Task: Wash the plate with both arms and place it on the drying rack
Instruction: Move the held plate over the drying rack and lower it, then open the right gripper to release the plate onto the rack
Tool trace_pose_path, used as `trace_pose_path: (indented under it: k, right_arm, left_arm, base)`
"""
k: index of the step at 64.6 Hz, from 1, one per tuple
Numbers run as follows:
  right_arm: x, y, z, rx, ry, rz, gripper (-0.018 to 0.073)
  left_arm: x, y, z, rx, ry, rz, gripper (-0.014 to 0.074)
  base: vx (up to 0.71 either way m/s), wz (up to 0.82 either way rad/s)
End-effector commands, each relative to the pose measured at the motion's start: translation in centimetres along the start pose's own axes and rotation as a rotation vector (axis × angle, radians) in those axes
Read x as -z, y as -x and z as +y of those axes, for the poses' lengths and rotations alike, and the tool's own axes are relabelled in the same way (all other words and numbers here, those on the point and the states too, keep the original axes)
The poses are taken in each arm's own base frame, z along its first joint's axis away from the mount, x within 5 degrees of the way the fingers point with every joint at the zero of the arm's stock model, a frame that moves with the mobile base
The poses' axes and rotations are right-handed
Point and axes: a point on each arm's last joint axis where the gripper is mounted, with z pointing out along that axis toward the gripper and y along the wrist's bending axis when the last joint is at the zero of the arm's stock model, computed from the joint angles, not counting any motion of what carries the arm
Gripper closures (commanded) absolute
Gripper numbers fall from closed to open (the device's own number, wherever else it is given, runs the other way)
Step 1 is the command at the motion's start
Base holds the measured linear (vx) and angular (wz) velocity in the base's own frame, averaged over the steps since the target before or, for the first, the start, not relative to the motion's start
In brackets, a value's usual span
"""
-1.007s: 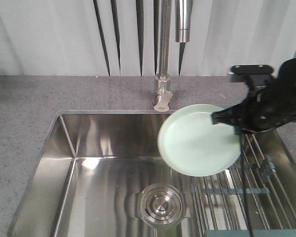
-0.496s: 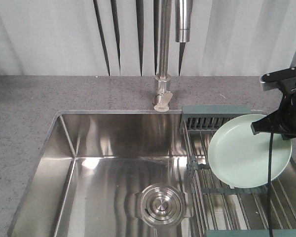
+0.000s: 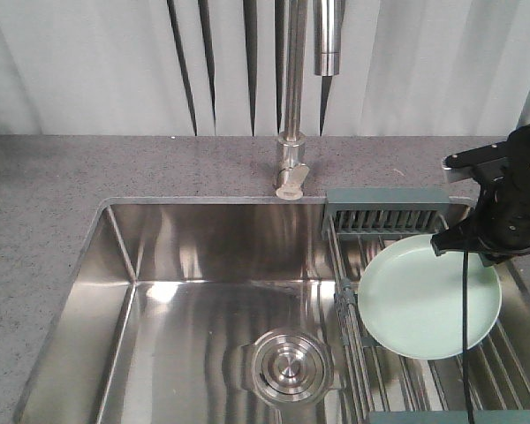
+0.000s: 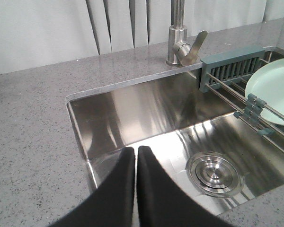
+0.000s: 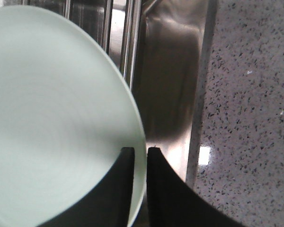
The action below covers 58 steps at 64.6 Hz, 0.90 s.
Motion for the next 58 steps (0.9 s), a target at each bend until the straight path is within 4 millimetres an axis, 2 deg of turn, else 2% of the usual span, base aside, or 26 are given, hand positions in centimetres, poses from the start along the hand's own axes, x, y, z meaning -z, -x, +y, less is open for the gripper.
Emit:
trace_pose_path:
  k: [1, 15, 21, 28, 37, 46, 53, 58]
  right_arm:
    - [2.0, 0.8, -0.8, 0.012, -0.021, -0.102, 0.0348]
    - [2.9, 0.8, -1.3, 0.027, -0.059, -0.142, 0.0027]
    - [4.4, 0.6, -1.7, 0.016, -0.071, -0.193, -0.0020]
    - [7.0, 0.1, -2.2, 0.001, -0.068, -0.273, -0.0012]
    - [11.1, -1.3, -2.6, -0.010, -0.031, -0.384, 0.0085]
    - [15.7, -3.7, -2.4, 0.030, 0.076, -0.523, 0.0333]
    - [19.3, -6.8, -1.8, 0.078, 0.174, -0.677, 0.0559]
    - [20.3, -9.7, -1.1, 0.107, 0.238, -0.758, 0.0572]
  left_arm:
    - [0.2, 1.3, 0.2, 0.028, 0.019, -0.080, 0.0602]
    - [0.2, 1.3, 0.2, 0.028, 0.019, -0.079, 0.0602]
    - [0.2, 1.3, 0.2, 0.028, 0.019, -0.079, 0.0602]
    - [0.2, 1.3, 0.2, 0.028, 0.019, -0.080, 0.0602]
    - [0.2, 1.3, 0.2, 0.028, 0.019, -0.080, 0.0602]
    - [0.2, 1.3, 0.2, 0.028, 0.019, -0.080, 0.0602]
    - [0.2, 1.3, 0.2, 0.028, 0.018, -0.079, 0.0602]
    - [0.2, 1.3, 0.2, 0.028, 0.018, -0.078, 0.0602]
  base:
    - [0.00, 0.00]
    - [0.00, 0.00]
    - [0.00, 0.00]
    - [0.00, 0.00]
    - [0.00, 0.00]
    - [0.00, 0.00]
    - [0.00, 0.00]
    - [0.00, 0.00]
